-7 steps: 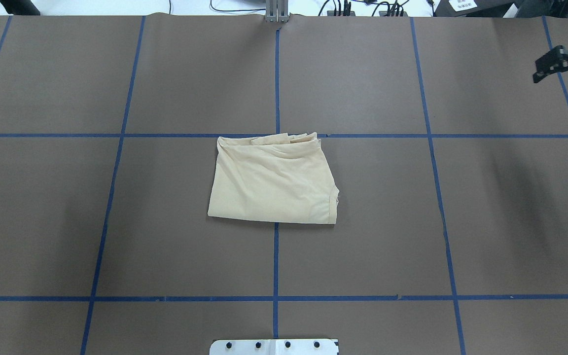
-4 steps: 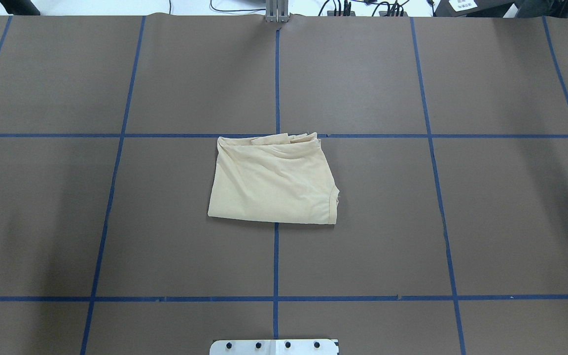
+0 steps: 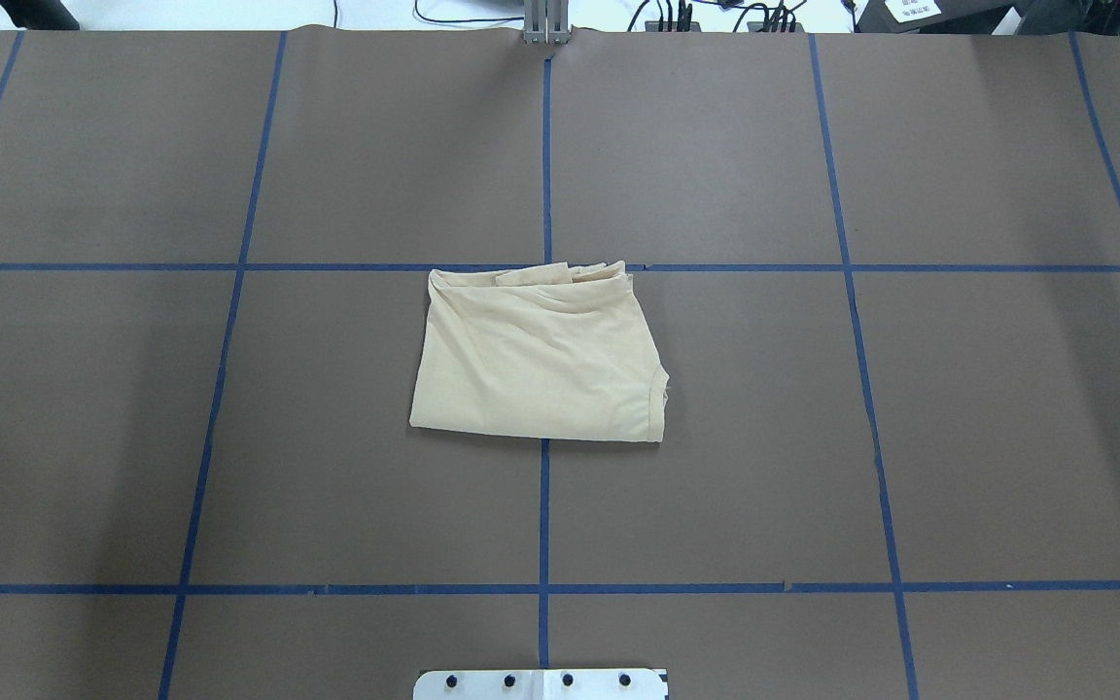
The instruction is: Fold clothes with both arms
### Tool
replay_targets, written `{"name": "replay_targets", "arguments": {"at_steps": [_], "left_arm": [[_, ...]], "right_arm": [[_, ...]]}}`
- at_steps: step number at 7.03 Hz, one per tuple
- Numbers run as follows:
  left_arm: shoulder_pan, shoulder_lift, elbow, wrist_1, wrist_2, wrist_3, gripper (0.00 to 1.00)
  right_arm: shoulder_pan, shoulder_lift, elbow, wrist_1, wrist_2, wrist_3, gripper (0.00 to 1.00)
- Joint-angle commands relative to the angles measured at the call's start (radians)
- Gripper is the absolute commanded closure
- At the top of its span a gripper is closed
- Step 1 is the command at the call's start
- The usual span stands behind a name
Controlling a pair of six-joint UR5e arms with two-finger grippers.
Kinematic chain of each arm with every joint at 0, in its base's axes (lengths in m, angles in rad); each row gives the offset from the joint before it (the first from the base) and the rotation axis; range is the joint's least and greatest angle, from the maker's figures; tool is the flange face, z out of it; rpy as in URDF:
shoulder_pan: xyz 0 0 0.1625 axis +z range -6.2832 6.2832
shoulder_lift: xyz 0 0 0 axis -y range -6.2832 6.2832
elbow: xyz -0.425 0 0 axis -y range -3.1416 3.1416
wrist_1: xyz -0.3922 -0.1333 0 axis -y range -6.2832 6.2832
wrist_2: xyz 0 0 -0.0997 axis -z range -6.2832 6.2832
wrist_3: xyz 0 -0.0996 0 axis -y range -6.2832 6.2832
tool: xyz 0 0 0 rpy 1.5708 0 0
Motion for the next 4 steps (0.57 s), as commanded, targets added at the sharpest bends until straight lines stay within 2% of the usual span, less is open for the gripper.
{"name": "replay_targets", "arguments": {"at_steps": [1, 3, 4], "left_arm": [[-0.004, -0.062, -0.029, 0.156, 0.049, 0.001, 0.01], [-0.008, 0.032, -0.125, 0.147, 0.033, 0.002, 0.01], [-0.010, 0.036, -0.130, 0.149, 0.033, -0.001, 0.00]], "right_arm": [[0.001, 0.001, 0.000, 0.007, 0.013, 0.011, 0.00], [0.001, -0.025, 0.017, 0.013, 0.011, 0.000, 0.00], [0.001, -0.029, 0.023, 0.013, 0.013, -0.001, 0.00]]}}
